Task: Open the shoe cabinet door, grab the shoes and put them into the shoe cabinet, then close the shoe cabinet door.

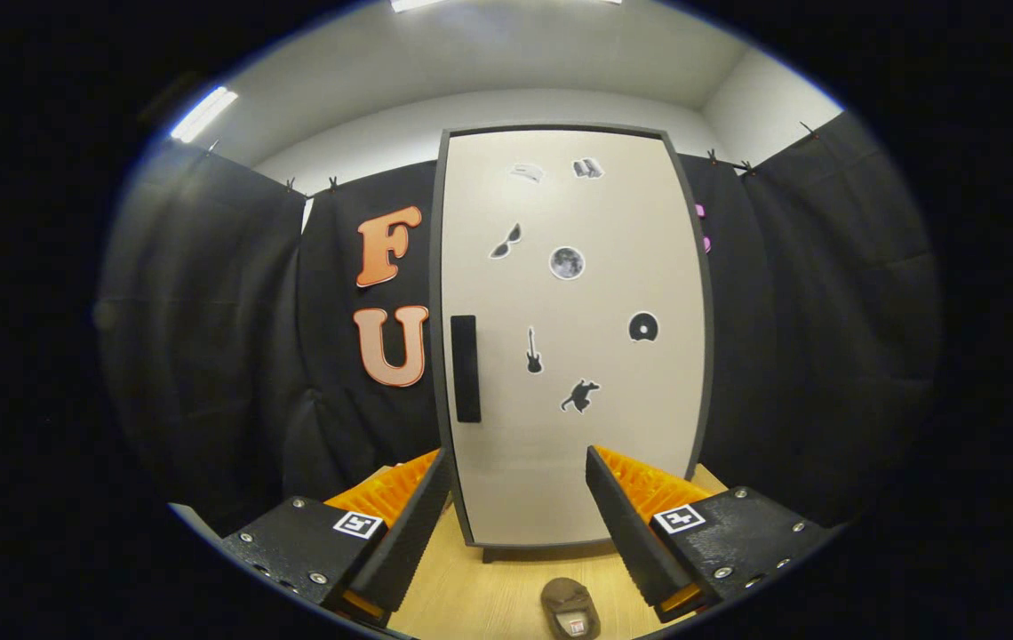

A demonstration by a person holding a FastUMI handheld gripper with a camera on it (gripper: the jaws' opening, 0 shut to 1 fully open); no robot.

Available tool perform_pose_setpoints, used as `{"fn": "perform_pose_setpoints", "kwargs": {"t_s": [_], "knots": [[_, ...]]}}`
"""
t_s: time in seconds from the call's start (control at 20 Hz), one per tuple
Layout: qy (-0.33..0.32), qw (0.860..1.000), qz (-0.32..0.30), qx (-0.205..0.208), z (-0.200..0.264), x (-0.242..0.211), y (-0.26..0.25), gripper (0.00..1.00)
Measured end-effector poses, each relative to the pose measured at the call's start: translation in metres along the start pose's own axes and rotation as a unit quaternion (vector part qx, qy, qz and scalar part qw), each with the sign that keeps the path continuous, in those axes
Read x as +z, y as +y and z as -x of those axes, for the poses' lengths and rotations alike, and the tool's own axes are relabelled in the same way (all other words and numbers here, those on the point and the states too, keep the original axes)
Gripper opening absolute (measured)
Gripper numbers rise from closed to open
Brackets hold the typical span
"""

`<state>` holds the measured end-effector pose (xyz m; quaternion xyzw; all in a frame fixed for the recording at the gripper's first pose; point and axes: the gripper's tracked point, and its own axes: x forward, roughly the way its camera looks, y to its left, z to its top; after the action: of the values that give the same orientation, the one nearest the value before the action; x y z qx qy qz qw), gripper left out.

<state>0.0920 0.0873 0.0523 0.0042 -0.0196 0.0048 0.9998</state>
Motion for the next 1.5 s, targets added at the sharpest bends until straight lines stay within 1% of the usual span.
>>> {"fn": "perform_pose_setpoints", "kwargs": {"t_s": [0.15, 0.3, 0.45, 0.7, 1.1, 1.2, 1.3, 1.35, 1.45, 1.5], "knots": [[-0.001, 1.0, -0.002, 0.014, -0.044, 0.007, 0.021, 0.95], [-0.002, 1.0, -0.004, 0.014, -0.084, 0.011, 0.034, 0.95], [0.001, 1.0, 0.0, 0.011, -0.111, 0.009, 0.039, 0.95], [0.008, 1.0, -0.001, 0.004, -0.141, 0.005, 0.037, 0.95], [0.012, 1.0, -0.009, -0.016, -0.169, 0.007, 0.035, 0.94], [0.018, 1.0, -0.007, -0.025, -0.174, 0.006, 0.036, 0.88], [0.023, 1.0, -0.008, -0.019, -0.178, 0.004, 0.044, 0.68], [0.026, 0.999, -0.01, -0.02, -0.177, 0.004, 0.048, 0.52], [0.021, 0.999, 0.007, -0.025, -0.177, 0.004, 0.048, 0.36], [0.019, 1.0, 0.001, -0.025, -0.176, 0.004, 0.048, 0.35]]}}
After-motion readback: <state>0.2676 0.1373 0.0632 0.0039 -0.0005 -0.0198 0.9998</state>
